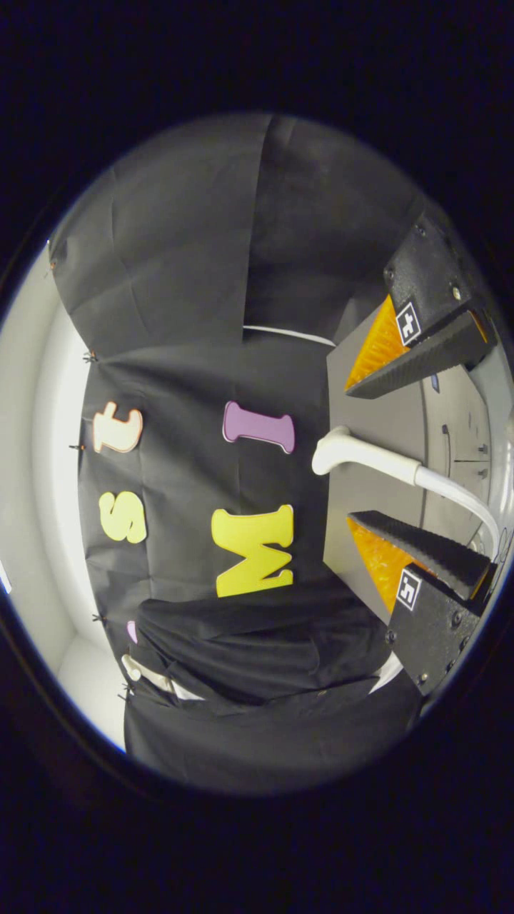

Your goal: Iron the clothes twice with a garment steamer, once on the left side and once on the right side.

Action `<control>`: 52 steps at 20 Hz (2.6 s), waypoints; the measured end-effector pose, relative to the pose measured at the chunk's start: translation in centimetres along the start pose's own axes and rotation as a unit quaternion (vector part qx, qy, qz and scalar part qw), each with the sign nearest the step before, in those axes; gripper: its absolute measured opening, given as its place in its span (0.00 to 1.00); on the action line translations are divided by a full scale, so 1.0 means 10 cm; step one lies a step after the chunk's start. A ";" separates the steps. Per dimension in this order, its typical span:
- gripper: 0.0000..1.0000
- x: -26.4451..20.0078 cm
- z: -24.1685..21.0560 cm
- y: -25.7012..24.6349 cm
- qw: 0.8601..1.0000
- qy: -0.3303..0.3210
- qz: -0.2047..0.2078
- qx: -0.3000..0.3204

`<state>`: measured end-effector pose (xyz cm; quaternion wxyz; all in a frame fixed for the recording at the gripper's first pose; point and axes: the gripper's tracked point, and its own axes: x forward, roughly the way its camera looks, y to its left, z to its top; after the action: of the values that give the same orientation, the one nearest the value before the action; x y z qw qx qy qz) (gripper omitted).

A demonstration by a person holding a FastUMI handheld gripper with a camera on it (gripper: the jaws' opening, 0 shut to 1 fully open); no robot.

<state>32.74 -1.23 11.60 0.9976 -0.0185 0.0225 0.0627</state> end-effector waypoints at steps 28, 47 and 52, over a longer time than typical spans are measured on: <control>0.52 1.61 -1.18 0.02 0.954 0.281 0.050 0.087; 0.34 0.74 -0.20 0.35 0.974 0.128 0.083 0.168; 0.34 0.24 0.42 0.65 0.984 0.047 0.065 0.161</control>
<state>34.49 5.71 15.43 0.9792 0.1408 0.0801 0.1223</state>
